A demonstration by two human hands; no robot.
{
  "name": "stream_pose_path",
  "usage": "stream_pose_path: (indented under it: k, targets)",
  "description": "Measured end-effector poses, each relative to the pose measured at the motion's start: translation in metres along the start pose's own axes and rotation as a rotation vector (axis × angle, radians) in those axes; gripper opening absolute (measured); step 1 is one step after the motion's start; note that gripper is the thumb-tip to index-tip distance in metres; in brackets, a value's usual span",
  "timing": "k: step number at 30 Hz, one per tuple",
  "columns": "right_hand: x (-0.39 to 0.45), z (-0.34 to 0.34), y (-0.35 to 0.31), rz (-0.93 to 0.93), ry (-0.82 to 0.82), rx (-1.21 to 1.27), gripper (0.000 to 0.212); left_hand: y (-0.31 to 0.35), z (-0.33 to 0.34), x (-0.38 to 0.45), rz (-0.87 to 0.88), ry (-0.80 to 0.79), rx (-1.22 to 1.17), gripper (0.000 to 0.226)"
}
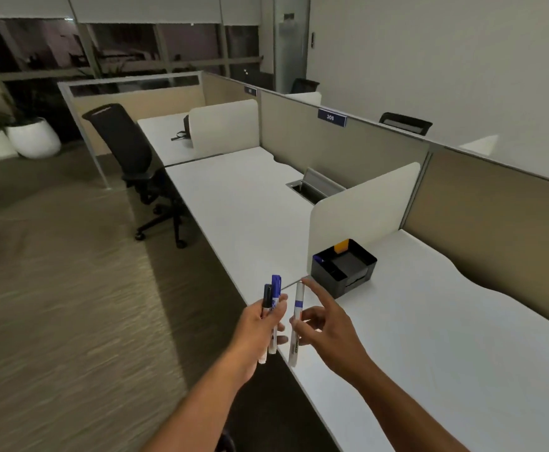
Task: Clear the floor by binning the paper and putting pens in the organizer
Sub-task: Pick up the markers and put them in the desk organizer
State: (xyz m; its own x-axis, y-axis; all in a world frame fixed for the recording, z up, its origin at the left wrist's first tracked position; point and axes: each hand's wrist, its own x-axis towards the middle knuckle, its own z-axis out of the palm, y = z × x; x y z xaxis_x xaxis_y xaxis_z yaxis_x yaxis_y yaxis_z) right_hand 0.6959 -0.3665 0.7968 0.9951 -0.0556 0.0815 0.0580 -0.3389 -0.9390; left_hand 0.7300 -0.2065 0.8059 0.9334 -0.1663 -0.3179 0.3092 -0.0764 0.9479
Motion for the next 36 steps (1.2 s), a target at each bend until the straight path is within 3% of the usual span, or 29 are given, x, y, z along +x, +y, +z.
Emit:
stream_pose_path:
  k: [12,19,24,29,36]
  targets:
    - [0.084,-0.013,0.046,0.096,0.077,0.052,0.073,0.014,0.021,0.102,-0.09,-0.059,0.123,0.049]
    - [0.168,-0.058,0.09,0.125,0.309,0.152,0.06,0.017,0.029,0.148,-0.09,-0.041,0.142,0.036]
    - [0.254,-0.089,0.123,0.159,0.424,0.081,0.052,0.007,0.03,0.165,-0.132,0.008,0.099,0.031]
    - [0.309,-0.093,0.152,0.17,0.323,-0.037,0.045,0.0,0.029,0.168,-0.172,0.06,0.096,0.032]
    - [0.319,-0.08,0.186,0.132,0.101,-0.311,0.038,-0.007,0.029,0.17,-0.159,0.128,0.109,0.034]
